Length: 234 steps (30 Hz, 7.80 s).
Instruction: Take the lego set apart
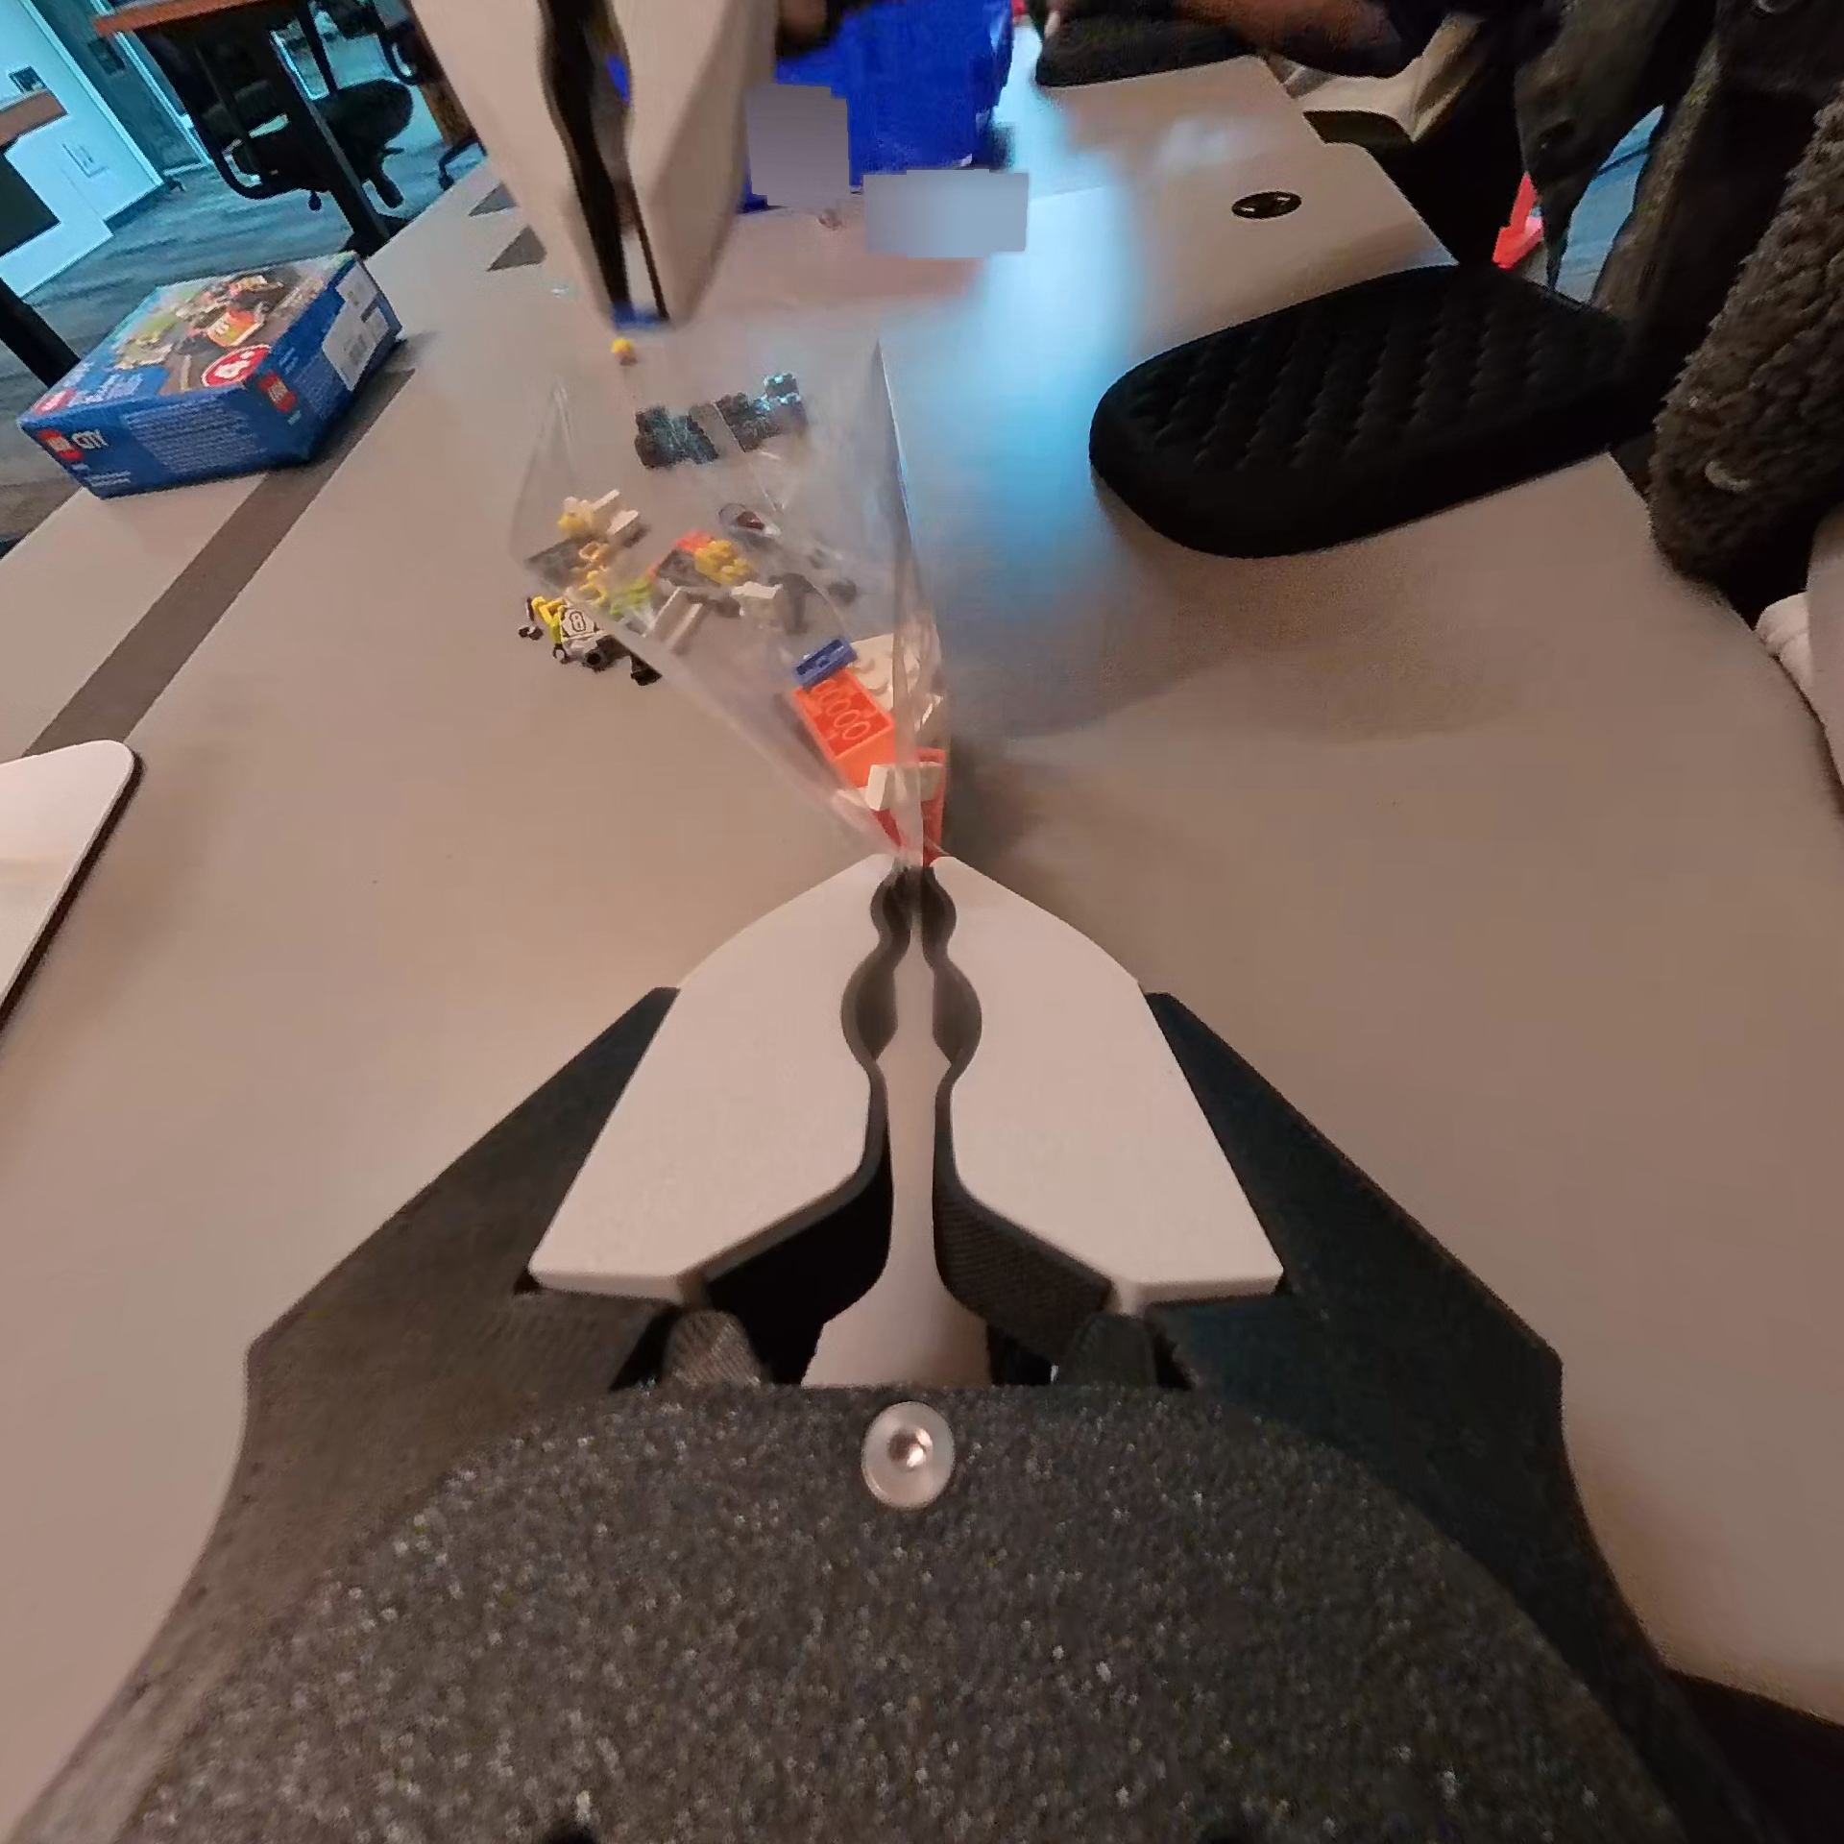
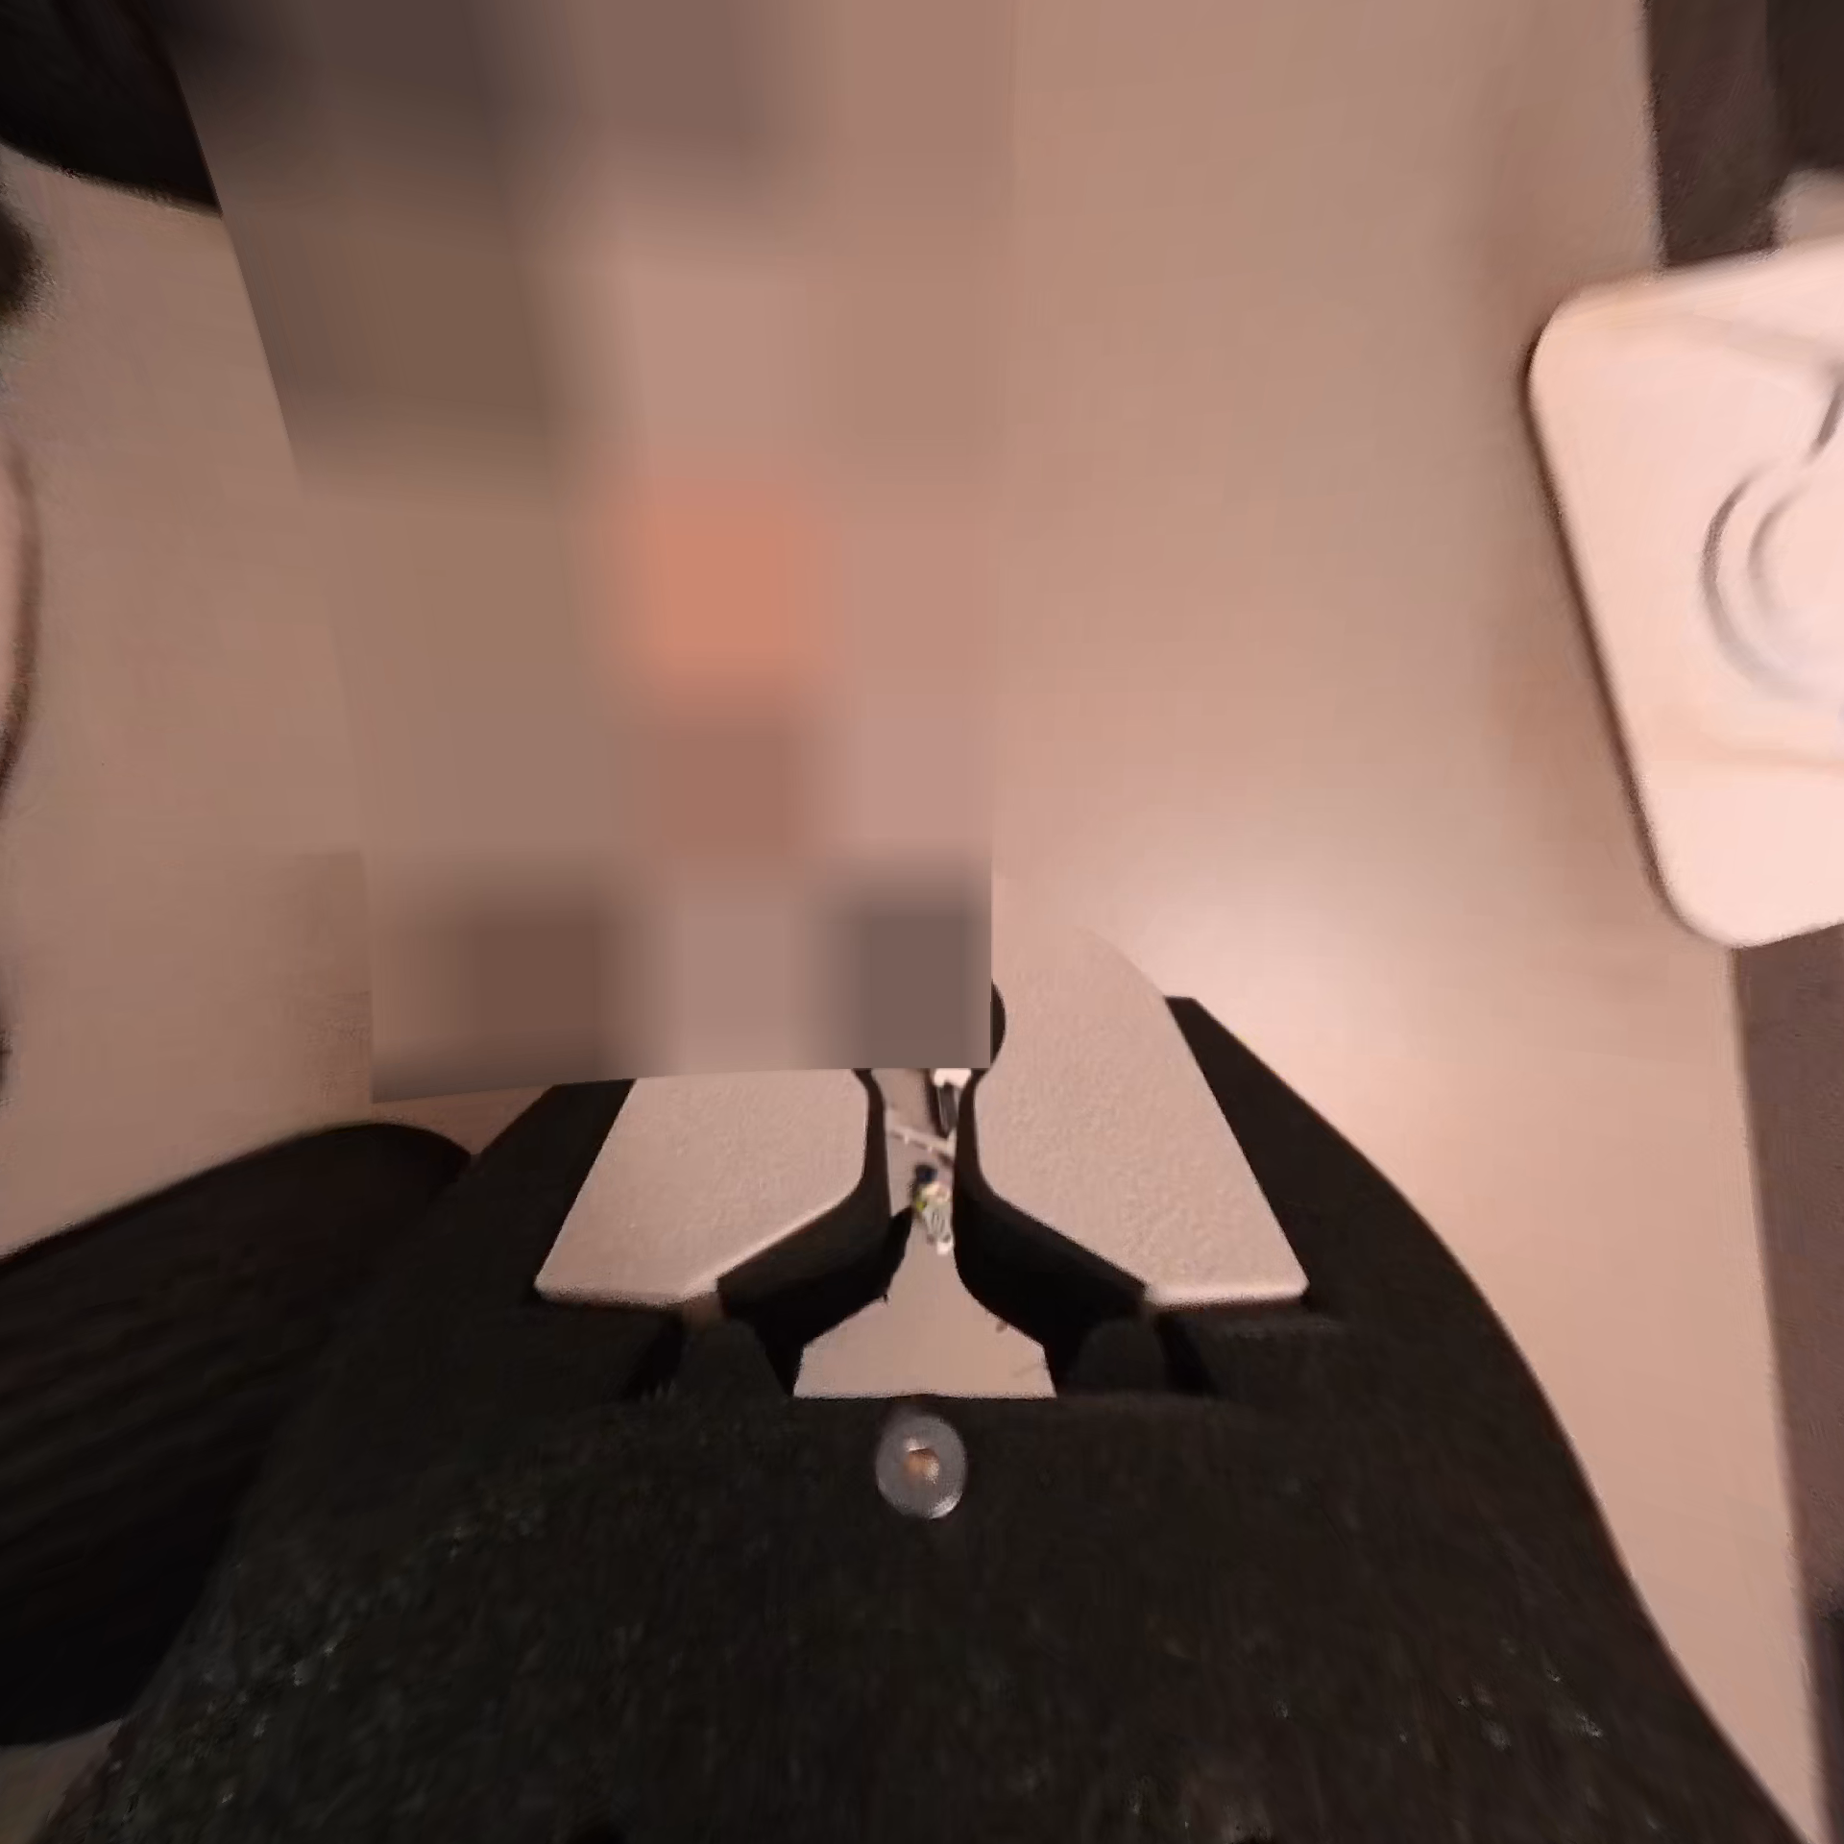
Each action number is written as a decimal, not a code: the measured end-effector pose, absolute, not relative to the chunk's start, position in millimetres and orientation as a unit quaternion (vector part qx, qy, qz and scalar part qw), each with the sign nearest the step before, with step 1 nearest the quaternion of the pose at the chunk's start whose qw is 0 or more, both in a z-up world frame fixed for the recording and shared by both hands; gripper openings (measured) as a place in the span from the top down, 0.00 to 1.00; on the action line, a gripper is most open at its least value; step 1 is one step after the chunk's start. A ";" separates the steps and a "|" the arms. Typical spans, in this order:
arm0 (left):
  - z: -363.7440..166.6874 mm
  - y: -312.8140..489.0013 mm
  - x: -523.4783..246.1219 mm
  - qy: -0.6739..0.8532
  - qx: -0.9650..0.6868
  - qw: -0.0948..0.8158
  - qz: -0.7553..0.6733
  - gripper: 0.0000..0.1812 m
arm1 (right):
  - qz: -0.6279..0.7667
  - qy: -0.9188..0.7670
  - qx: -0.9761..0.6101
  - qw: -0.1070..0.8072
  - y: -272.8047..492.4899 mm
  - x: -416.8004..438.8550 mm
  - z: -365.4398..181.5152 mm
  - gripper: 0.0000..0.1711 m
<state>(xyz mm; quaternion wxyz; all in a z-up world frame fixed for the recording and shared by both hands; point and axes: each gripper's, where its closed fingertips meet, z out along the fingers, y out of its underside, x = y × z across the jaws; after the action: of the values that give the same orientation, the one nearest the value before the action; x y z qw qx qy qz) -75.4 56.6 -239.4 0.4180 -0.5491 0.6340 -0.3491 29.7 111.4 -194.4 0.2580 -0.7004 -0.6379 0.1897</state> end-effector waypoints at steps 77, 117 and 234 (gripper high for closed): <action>-238.7 57.6 -73.4 0.635 -0.547 0.417 -0.350 0.99 | 0.141 -0.630 -0.741 0.185 105.3 73.2 -296.9 0.77; -238.7 56.9 -72.8 0.639 -0.544 0.418 -0.348 0.99 | 0.277 -0.648 -0.619 0.348 100.8 -9.7 -160.7 0.86; -241.1 58.9 -72.9 0.637 -0.546 0.422 -0.344 0.99 | 0.127 -0.683 -0.691 0.199 106.1 104.5 -284.5 0.90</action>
<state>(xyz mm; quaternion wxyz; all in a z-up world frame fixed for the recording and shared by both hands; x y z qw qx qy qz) -72.9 58.9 -241.1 0.4216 -0.5461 0.6368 -0.3444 104.5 106.1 -284.5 0.1987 -0.6914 -0.6830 0.1268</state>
